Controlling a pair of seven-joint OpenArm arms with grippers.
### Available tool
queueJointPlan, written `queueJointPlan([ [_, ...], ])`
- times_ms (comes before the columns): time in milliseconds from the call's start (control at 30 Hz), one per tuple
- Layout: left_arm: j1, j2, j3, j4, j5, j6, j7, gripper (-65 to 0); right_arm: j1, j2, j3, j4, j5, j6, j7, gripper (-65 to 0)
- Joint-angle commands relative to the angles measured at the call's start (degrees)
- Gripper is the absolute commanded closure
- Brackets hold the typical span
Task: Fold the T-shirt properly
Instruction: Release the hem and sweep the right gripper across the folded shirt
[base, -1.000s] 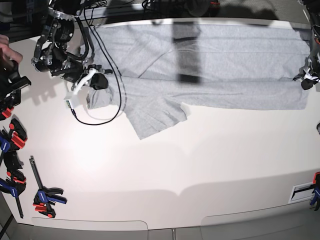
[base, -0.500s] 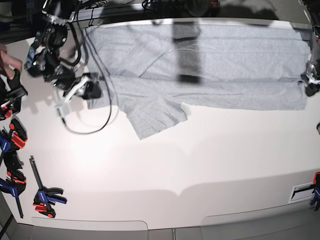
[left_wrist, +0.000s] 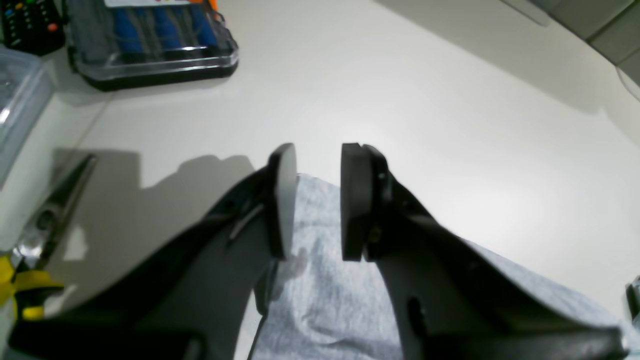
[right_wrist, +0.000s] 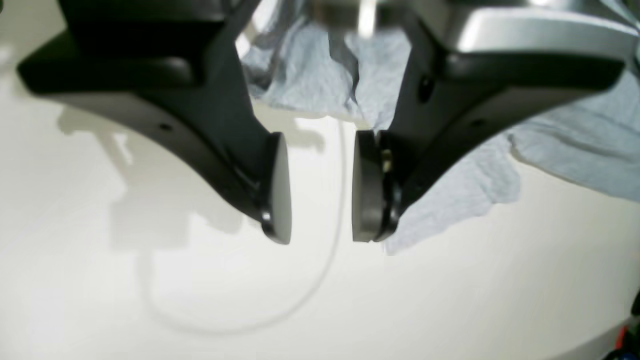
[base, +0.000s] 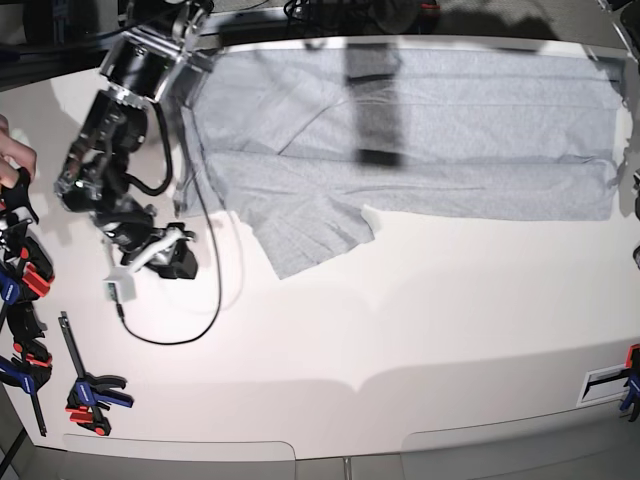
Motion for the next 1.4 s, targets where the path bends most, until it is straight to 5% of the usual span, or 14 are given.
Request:
queueJointPlan([
  [0, -0.57, -1.88, -0.46, 0.94, -0.85, -0.46, -1.16, -16.0, 2.12, 0.2, -0.02, -0.68, 0.98, 0.15, 1.99, -22.3],
  [100, -0.57, -1.73, -0.46, 0.94, -0.85, -0.48, -1.14, -17.3, 4.61, -0.15, -0.04, -7.17, 1.01, 0.17, 3.3, -27.5],
  [533, 2.56, 1.29, -0.35, 0.94, -0.87, -0.48, -0.7, -17.3, 13.64, -0.96, -0.66, -34.91, -3.98, 0.17, 6.78, -27.8],
  [1033, 3.21, 2.58, -0.35, 0.94, -0.85, -0.68, -0.46, -17.2, 13.64, -5.88, -20.41, -35.91, -12.9, -6.93, 9.86, -27.2],
  [1100, 3.21, 2.71, -0.35, 0.94, -0.83, -0.68, -0.48, -17.2, 13.64, -6.56, -20.59, -35.91, -12.9, -6.91, 10.19, -22.8],
  [1233, 3.21, 3.26, -0.35, 0.94, -0.85, -0.68, -0.5, -17.2, 13.64, -7.41, -20.59, -35.91, -12.87, -6.86, 10.21, 0.0],
  [1300, 3.19, 3.67, -0.35, 0.94, -0.83, -0.68, -0.5, -17.2, 13.64, -7.43, -20.59, -35.82, -11.89, -5.66, 10.12, 0.0],
  [1367, 3.19, 4.09, -0.35, 0.94, -0.39, -0.68, -0.5, -17.2, 13.62, -7.43, -20.59, -35.23, -8.59, -1.01, 8.74, 0.0],
])
